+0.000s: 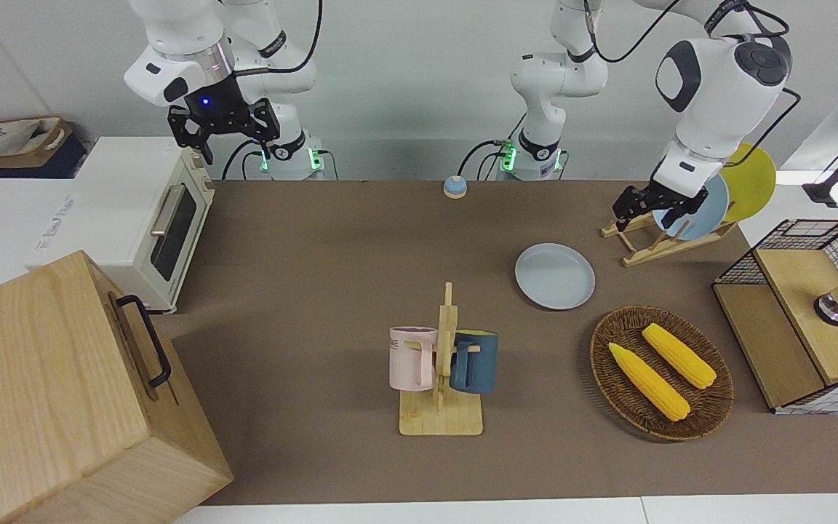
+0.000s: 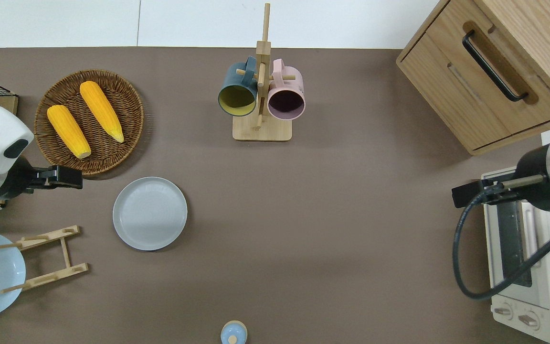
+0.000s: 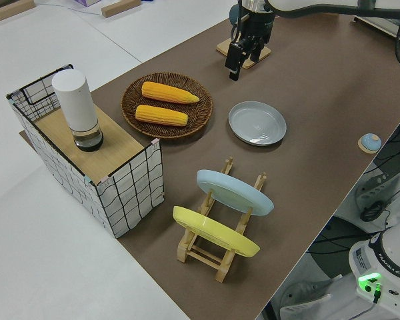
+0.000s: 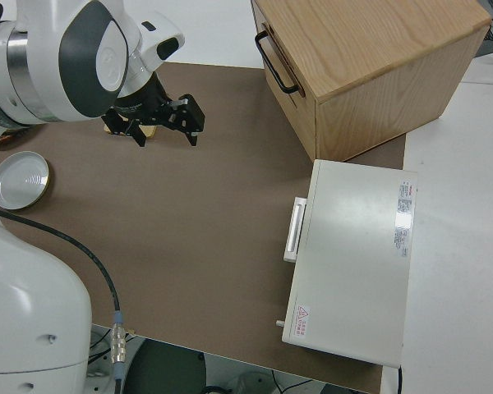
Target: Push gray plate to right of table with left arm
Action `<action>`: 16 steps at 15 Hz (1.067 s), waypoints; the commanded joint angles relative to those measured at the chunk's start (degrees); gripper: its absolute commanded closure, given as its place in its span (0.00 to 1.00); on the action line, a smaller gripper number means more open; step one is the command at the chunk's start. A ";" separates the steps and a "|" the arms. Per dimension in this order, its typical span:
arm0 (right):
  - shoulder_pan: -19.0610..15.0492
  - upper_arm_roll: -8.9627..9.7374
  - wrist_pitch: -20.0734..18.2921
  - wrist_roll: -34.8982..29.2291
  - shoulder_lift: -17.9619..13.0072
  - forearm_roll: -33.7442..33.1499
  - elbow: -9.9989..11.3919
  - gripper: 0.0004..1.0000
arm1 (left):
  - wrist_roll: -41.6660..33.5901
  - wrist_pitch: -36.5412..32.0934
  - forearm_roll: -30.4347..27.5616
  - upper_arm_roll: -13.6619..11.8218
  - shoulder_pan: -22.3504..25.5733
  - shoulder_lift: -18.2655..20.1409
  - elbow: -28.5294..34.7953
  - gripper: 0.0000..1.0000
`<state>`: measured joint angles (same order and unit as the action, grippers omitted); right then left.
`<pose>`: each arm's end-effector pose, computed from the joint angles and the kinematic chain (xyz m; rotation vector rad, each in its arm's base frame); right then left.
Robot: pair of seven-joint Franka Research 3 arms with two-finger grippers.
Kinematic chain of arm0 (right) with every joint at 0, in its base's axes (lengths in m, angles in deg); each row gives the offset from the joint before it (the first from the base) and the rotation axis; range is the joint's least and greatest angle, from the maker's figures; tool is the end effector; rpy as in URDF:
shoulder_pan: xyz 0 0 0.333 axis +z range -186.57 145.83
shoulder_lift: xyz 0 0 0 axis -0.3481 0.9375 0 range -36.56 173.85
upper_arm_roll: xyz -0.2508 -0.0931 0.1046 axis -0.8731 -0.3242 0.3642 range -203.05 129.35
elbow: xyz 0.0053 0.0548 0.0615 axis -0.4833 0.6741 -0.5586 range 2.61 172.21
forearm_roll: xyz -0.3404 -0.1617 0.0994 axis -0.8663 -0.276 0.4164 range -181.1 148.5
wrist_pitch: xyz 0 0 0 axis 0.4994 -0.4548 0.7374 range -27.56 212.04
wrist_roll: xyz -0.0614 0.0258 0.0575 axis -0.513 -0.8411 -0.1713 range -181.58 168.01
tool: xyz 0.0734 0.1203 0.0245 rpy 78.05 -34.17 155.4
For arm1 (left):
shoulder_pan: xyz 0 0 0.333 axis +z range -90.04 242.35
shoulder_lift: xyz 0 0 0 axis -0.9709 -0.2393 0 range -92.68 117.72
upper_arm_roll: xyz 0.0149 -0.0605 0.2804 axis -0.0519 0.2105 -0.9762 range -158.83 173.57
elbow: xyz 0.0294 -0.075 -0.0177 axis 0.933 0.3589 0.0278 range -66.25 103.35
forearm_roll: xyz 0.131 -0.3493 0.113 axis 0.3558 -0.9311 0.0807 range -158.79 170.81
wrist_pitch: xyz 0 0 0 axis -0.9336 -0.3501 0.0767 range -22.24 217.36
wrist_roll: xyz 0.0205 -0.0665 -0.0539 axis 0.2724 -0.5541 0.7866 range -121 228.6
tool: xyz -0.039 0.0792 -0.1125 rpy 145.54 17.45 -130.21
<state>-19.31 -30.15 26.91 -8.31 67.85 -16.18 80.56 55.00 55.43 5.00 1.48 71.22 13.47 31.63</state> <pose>0.5208 0.0718 0.5950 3.1293 0.1709 -0.1145 0.5536 0.0073 0.4679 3.1219 0.0648 -0.0207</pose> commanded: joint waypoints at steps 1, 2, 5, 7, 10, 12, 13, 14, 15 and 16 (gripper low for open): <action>-1.15 0.86 -0.82 -0.14 -0.17 0.59 -0.46 0.02 | 0.03 -2.22 0.58 -0.08 -0.34 -1.46 -1.04 0.00; -1.15 0.77 -0.82 -0.14 -0.17 0.59 -0.46 0.02 | 0.38 -2.49 0.58 -0.08 -0.34 -1.47 -1.04 0.00; -1.15 0.86 -0.82 -0.05 -0.17 0.59 -0.46 0.02 | 0.65 -3.19 0.40 0.09 -0.34 -1.39 -0.95 0.00; -1.15 0.77 -0.82 -0.05 -0.17 0.59 -0.46 0.02 | 0.74 -3.29 -0.12 -0.52 0.27 -0.77 -1.04 0.00; -1.15 0.77 -0.82 -0.14 -0.17 0.59 -0.46 0.02 | 1.69 -3.98 -0.13 -0.61 0.36 -0.68 -0.95 0.00; -1.15 0.86 -0.82 -0.14 -0.17 0.59 -0.46 0.02 | 3.98 -4.08 -0.13 -0.61 0.37 -0.59 -0.95 0.00; -1.15 0.77 -0.82 -0.14 -0.17 0.59 -0.46 0.02 | 3.99 -4.17 -0.13 -0.61 0.28 -0.59 -0.69 0.00; -1.15 0.86 -0.82 -0.05 -0.17 0.59 -0.46 0.02 | 3.99 -4.25 -0.04 -0.53 0.02 -0.51 -0.25 0.00; -1.15 0.86 -0.82 -0.14 -0.17 0.59 -0.46 0.02 | 3.99 -4.51 -0.04 -0.52 -0.25 -0.42 0.36 0.00; -1.15 0.86 -0.82 -0.14 -0.17 0.59 -0.46 0.02 | 4.07 -4.43 -0.12 -0.52 -0.25 -0.07 1.41 0.00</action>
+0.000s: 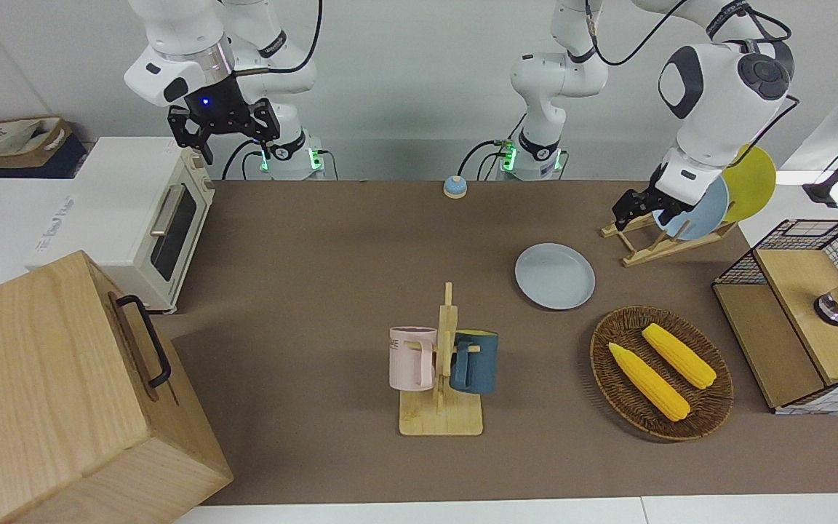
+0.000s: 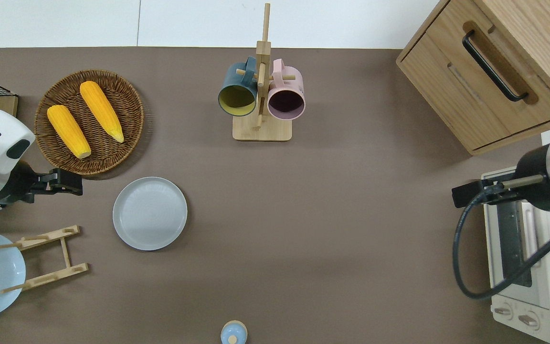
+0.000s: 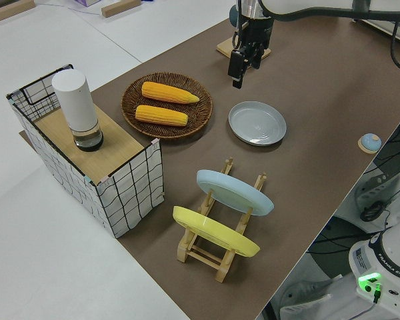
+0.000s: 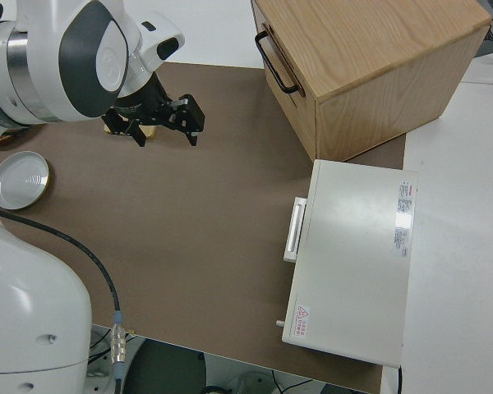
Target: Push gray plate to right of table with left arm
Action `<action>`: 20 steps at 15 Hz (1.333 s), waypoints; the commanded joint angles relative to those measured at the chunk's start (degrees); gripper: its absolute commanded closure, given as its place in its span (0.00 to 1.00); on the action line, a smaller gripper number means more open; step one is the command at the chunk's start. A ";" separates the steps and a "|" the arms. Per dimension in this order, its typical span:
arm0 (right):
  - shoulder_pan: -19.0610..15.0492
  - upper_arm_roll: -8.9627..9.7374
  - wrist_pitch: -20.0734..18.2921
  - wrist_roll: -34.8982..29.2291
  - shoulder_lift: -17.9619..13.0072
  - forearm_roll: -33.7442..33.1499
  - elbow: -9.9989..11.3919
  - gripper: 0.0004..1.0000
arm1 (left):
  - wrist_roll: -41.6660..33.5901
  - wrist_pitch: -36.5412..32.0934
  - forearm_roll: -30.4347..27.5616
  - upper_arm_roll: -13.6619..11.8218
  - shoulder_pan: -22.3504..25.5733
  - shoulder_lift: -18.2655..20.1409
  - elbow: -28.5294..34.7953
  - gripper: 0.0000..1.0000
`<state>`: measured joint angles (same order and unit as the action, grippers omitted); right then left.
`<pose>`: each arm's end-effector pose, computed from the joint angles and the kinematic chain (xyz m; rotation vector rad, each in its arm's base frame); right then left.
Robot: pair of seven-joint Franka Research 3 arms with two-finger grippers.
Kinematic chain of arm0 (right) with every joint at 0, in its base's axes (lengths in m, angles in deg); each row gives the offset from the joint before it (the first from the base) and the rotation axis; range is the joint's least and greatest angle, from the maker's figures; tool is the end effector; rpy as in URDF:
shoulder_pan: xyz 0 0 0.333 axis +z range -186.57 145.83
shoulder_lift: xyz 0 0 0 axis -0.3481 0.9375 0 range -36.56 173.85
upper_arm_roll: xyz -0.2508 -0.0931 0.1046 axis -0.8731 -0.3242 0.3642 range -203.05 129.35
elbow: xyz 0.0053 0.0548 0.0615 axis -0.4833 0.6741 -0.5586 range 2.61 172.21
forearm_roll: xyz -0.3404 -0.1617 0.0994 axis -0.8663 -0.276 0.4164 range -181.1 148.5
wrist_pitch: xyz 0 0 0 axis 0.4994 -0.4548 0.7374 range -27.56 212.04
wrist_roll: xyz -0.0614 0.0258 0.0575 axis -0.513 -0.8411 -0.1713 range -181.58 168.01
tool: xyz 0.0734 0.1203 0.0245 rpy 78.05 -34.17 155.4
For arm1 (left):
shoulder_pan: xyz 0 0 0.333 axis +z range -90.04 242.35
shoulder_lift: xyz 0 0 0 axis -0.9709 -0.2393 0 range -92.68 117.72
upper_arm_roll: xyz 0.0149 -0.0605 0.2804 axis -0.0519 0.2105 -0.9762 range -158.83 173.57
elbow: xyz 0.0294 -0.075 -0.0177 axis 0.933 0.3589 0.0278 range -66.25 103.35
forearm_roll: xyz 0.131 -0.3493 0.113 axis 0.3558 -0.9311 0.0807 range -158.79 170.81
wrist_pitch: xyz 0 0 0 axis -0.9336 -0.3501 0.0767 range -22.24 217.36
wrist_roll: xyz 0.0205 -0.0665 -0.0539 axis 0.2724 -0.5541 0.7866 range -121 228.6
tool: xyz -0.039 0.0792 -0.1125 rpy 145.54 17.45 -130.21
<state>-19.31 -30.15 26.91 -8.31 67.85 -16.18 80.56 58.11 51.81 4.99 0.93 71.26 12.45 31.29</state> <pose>0.5208 0.0718 0.5950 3.1293 0.1709 -0.1145 0.5474 0.0125 0.4559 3.1189 0.1651 -0.1384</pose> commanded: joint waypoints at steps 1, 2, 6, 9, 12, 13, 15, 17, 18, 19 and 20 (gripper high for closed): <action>-1.15 0.77 -0.82 -0.14 -0.17 0.59 -0.45 0.02 | 0.97 -0.72 -0.20 0.11 -0.12 1.30 2.19 0.00; -1.15 0.86 -0.82 -0.14 -0.17 0.59 -0.45 0.02 | 1.14 -0.55 -0.47 0.11 0.14 1.65 2.72 0.00; -1.15 0.77 -0.82 -0.14 -0.17 0.59 -0.45 0.02 | 1.23 6.38 -0.56 -0.07 0.32 6.13 11.84 0.00; -1.15 0.77 -0.82 -0.14 -0.17 0.59 -0.45 0.02 | 1.32 10.16 -0.73 -0.07 0.32 8.15 17.21 0.00; -1.15 0.77 -0.82 -0.14 -0.17 0.59 -0.45 0.02 | 1.50 14.64 -0.73 -0.15 0.50 10.08 22.04 0.00; -1.15 0.77 -0.82 -0.14 -0.17 0.59 -0.45 0.02 | 2.28 17.88 -0.73 -0.15 0.50 10.96 25.02 0.00; -1.15 0.86 -0.82 -0.14 -0.17 0.59 -0.45 0.02 | 4.74 24.99 -0.82 -0.07 0.15 11.76 30.82 0.00; -1.15 0.77 -0.82 -0.14 -0.17 0.59 -0.45 0.02 | 4.75 28.53 -0.82 -0.07 0.32 11.76 33.65 0.00; -1.15 0.86 -0.82 -0.14 -0.17 0.59 -0.45 0.02 | 4.84 30.37 -0.82 -0.07 0.32 11.67 34.79 0.00; -1.15 0.77 -0.82 -0.05 -0.17 0.59 -0.45 0.02 | 4.84 33.35 -0.91 -0.07 0.23 11.76 37.15 0.00; -1.15 0.86 -0.82 -0.14 -0.17 0.59 -0.45 0.02 | 4.84 36.08 -1.52 -0.07 -0.11 11.76 39.26 0.00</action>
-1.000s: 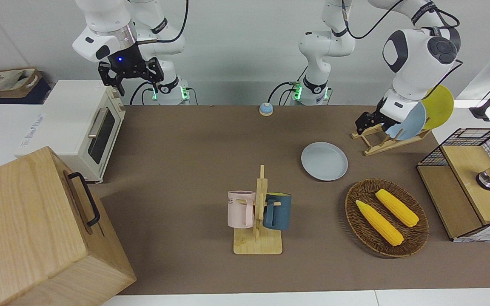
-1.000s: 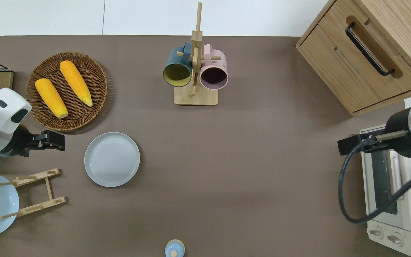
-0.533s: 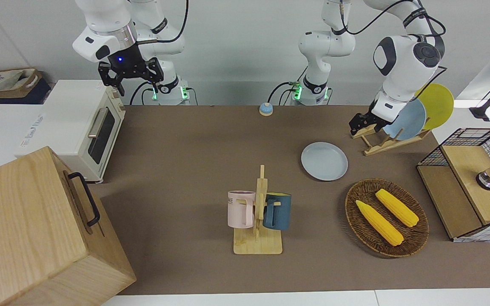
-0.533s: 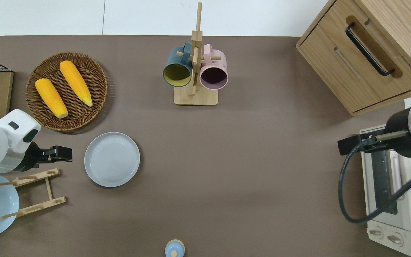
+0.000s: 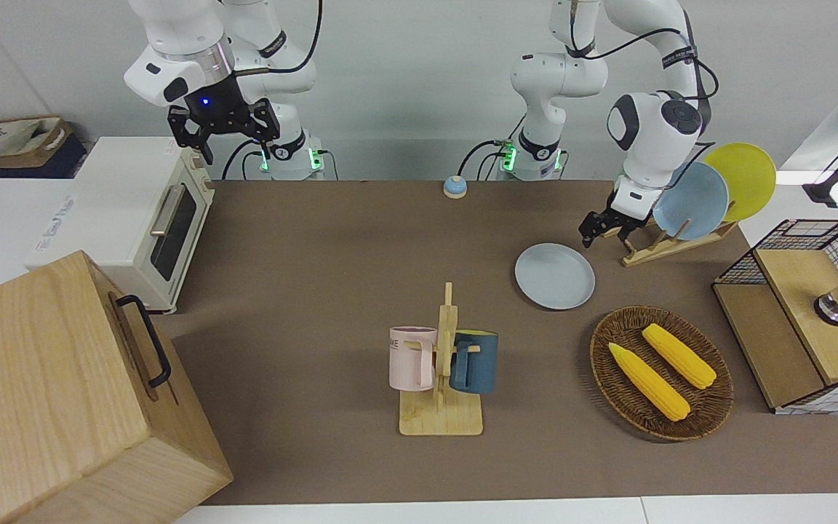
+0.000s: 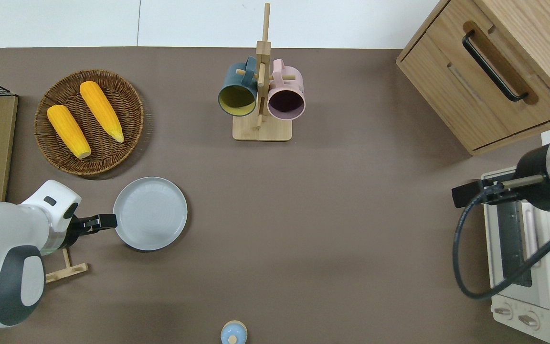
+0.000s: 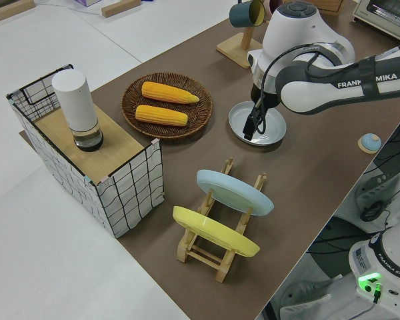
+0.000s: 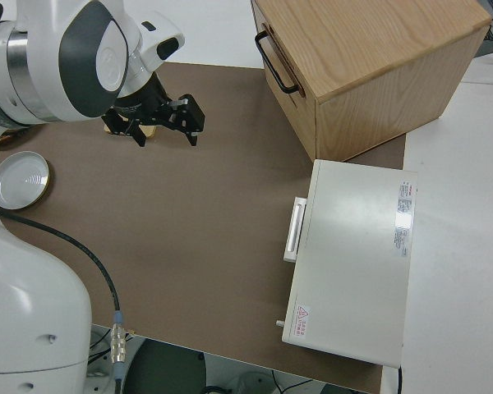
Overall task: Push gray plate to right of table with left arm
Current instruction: 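Move the left gripper down to the near edge of the gray plate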
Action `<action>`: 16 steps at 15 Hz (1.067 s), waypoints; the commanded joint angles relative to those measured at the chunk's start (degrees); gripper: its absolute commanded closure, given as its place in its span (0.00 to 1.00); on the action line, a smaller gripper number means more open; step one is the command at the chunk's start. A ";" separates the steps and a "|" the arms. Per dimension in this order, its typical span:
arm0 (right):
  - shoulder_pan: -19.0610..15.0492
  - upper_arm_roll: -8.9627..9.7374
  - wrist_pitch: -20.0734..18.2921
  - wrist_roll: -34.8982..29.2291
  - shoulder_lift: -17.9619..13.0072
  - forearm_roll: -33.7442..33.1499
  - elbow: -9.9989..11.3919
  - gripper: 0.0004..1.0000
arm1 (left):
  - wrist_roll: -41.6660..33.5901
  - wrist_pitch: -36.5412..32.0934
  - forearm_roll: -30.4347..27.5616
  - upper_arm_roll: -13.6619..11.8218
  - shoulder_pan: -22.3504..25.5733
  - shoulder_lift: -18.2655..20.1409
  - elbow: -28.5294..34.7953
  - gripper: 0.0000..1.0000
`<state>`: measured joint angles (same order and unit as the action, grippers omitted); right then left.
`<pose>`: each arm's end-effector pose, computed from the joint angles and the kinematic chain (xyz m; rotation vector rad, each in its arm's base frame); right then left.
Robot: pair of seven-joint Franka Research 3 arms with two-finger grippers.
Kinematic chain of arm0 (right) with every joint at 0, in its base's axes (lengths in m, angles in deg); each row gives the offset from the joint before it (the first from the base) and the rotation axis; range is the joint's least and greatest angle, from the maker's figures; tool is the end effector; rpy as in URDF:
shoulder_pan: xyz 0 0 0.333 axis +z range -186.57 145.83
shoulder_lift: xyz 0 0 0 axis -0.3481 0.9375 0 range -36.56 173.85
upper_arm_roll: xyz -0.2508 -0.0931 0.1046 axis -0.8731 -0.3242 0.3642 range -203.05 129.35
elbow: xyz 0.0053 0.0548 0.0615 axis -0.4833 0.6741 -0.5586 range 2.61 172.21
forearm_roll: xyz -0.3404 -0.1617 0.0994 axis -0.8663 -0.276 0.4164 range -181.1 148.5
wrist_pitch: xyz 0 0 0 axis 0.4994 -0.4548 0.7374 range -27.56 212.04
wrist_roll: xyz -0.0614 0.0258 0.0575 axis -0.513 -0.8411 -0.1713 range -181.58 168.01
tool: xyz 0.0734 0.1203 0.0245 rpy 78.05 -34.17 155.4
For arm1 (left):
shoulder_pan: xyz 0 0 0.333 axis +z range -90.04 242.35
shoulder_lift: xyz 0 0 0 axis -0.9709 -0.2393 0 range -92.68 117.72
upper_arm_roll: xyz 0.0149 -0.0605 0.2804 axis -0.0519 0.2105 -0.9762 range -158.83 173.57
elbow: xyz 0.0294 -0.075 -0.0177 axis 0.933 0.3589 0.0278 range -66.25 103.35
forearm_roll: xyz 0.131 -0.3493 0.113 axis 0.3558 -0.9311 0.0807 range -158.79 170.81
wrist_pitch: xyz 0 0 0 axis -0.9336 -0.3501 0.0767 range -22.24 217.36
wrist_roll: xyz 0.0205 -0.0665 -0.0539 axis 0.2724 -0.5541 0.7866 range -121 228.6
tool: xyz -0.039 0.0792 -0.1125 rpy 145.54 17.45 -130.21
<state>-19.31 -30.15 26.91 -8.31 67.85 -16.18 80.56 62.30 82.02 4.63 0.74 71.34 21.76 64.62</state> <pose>0.5208 0.0718 0.5950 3.1293 0.1709 -0.1145 0.4761 0.0128 0.3166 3.0886 0.3002 0.0255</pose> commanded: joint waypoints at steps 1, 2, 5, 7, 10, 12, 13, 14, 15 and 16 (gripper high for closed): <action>-1.15 0.77 -0.82 -0.05 -0.17 0.59 -0.45 0.02 | 0.55 7.45 -1.17 0.13 -0.28 2.19 7.09 0.00; -1.15 0.86 -0.82 -0.14 -0.17 0.59 -0.45 0.02 | 0.46 8.51 -1.17 0.13 -0.19 2.01 8.06 0.00; -1.15 0.86 -0.82 -0.05 -0.17 0.59 -0.45 0.02 | 0.46 12.29 -1.17 0.13 -0.28 -0.09 9.39 0.00; -1.15 0.86 -0.82 -0.05 -0.17 0.59 -0.45 0.02 | 0.46 13.00 -1.17 0.13 -0.28 -0.62 9.56 0.00; -1.15 0.86 -0.82 -0.14 -0.17 0.59 -0.45 0.02 | 0.46 18.09 -1.17 0.13 -0.45 -4.31 10.09 0.00; -1.15 0.86 -0.82 -0.14 -0.17 0.59 -0.45 0.02 | 0.38 18.46 -1.17 0.13 -0.46 -4.58 10.18 0.00; -1.15 0.86 -0.82 -0.14 -0.17 0.59 -0.45 0.02 | 0.29 18.46 -1.17 0.13 -0.46 -4.58 10.27 0.00; -1.15 0.77 -0.82 -0.05 -0.17 0.59 -0.45 0.02 | 0.38 18.46 -1.17 0.13 -0.46 -4.75 10.27 0.00; -1.15 0.77 -0.82 -0.14 -0.17 0.59 -0.45 0.02 | 0.38 18.46 -1.17 0.13 -0.54 -4.84 10.18 0.01; -1.15 0.77 -0.82 -0.14 -0.17 0.59 -0.45 0.02 | 0.29 18.46 -1.17 0.13 -0.54 -4.84 10.27 0.01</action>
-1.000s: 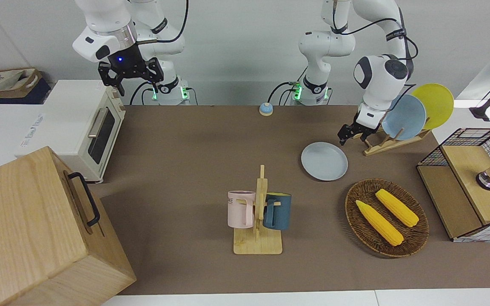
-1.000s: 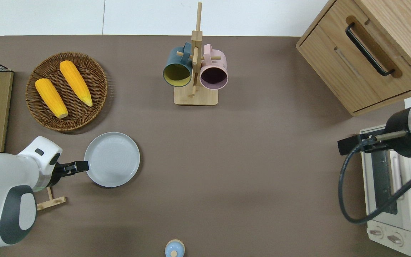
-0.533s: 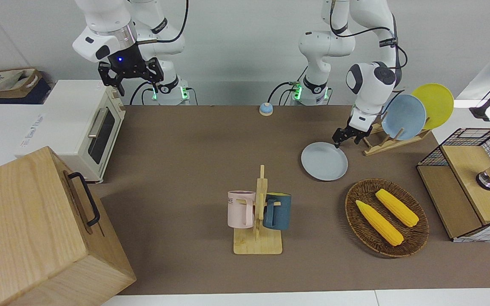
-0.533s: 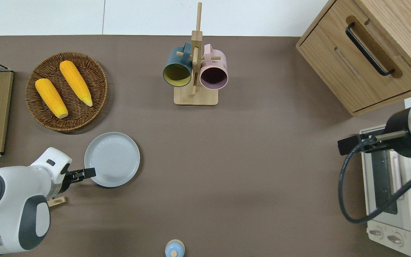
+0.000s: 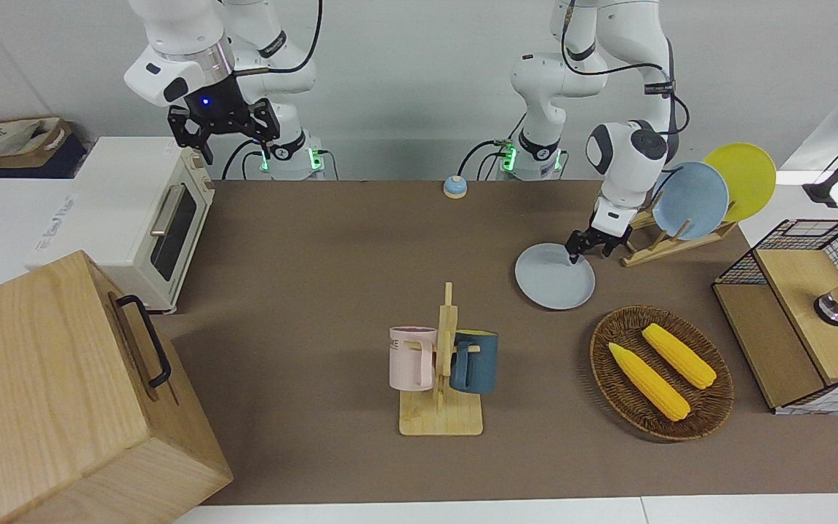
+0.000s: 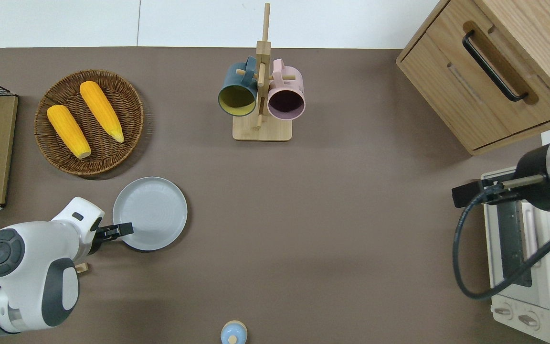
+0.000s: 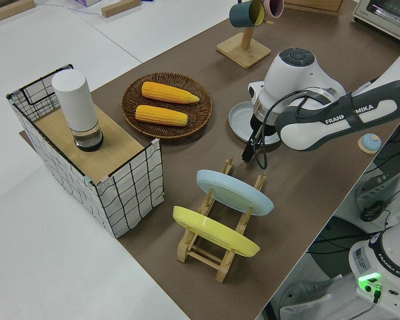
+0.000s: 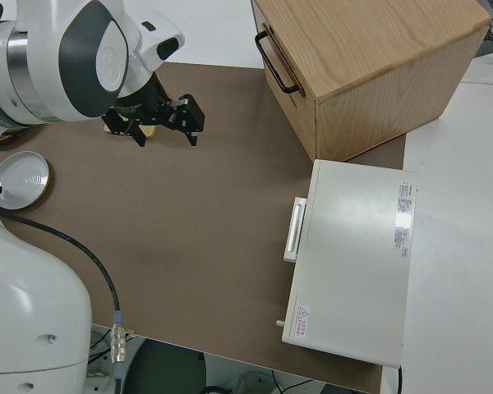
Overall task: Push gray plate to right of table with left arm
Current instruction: 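Move the left gripper down to the near edge of the gray plate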
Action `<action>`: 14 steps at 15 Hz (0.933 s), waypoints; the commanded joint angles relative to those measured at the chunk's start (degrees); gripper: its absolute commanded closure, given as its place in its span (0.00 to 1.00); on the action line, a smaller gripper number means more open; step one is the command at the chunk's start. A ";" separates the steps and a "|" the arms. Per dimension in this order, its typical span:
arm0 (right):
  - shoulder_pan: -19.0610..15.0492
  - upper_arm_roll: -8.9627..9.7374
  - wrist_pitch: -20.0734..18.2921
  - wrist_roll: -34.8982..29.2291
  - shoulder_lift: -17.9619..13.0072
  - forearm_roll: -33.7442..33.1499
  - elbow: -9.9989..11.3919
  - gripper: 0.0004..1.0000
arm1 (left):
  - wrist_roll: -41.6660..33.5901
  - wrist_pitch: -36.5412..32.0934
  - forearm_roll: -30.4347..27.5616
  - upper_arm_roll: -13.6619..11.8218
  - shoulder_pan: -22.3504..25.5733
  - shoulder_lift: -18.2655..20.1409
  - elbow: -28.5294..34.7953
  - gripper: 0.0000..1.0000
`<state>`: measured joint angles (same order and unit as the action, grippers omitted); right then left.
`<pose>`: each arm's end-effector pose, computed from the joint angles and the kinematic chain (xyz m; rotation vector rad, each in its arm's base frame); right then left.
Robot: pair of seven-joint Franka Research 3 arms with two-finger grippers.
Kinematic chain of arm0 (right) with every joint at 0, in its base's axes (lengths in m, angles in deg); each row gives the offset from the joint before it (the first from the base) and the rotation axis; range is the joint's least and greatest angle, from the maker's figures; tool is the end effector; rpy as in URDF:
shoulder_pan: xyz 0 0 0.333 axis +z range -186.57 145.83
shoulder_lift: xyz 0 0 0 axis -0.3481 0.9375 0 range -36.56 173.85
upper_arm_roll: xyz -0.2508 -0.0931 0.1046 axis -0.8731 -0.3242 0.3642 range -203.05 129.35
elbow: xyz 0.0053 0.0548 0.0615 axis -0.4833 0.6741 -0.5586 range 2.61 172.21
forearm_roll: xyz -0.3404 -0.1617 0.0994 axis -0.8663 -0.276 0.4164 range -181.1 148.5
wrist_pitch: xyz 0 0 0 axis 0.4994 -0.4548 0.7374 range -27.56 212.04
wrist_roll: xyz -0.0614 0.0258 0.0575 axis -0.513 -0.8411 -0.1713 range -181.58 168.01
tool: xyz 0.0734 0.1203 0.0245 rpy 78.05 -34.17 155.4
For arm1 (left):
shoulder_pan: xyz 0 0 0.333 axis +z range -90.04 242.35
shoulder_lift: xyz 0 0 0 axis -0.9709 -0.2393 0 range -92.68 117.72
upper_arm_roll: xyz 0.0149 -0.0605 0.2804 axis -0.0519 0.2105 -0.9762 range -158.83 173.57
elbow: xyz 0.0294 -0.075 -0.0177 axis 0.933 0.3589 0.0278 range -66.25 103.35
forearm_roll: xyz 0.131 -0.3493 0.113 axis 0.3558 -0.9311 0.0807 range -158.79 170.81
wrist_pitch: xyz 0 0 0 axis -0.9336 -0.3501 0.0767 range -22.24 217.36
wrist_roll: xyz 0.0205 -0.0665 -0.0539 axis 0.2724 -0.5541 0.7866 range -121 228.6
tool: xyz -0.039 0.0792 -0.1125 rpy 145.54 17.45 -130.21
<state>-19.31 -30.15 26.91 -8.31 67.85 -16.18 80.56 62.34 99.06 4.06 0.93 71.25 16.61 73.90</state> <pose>0.5208 0.0718 0.5950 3.1293 0.1709 -0.1145 0.4551 0.0111 0.2350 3.0923 0.3157 0.0980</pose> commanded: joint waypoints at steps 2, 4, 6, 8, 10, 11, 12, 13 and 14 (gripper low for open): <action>-1.15 0.77 -0.82 -0.05 -0.17 0.59 -0.45 0.02 | 0.25 1.33 -0.59 -0.06 -0.46 0.30 0.98 0.04; -1.15 0.77 -0.82 -0.14 -0.17 0.59 -0.45 0.02 | 0.34 0.89 -0.59 0.20 -0.46 0.12 0.90 0.40; -1.15 0.86 -0.82 -0.14 -0.17 0.59 -0.45 0.02 | 0.34 0.89 -0.59 0.20 -0.46 0.12 0.90 0.87; -1.15 0.77 -0.82 -0.14 -0.17 0.59 -0.45 0.02 | 0.16 0.80 -0.59 0.20 -0.46 -0.05 0.90 1.00; -1.15 0.86 -0.82 -0.14 -0.17 0.59 -0.45 0.02 | 0.16 0.89 -0.59 0.20 -0.46 -0.32 0.90 1.00; -1.15 0.86 -0.82 -0.14 -0.17 0.59 -0.45 0.02 | 0.16 0.89 -0.59 0.20 -0.46 -0.32 0.81 1.00; -1.15 0.86 -0.82 -0.14 -0.17 0.59 -0.45 0.02 | 0.16 0.89 -0.59 0.20 -0.46 -0.32 0.81 1.00; -1.15 0.86 -0.82 -0.14 -0.17 0.59 -0.45 0.02 | 0.25 0.89 -0.59 0.20 -0.46 -0.40 0.81 1.00; -1.15 0.86 -0.82 -0.14 -0.17 0.59 -0.45 0.02 | 0.25 0.89 -0.59 0.20 -0.46 -0.58 0.81 1.00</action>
<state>-19.31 -30.15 26.91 -8.32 67.85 -16.18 80.56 62.43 98.99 3.31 2.04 70.64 17.38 73.75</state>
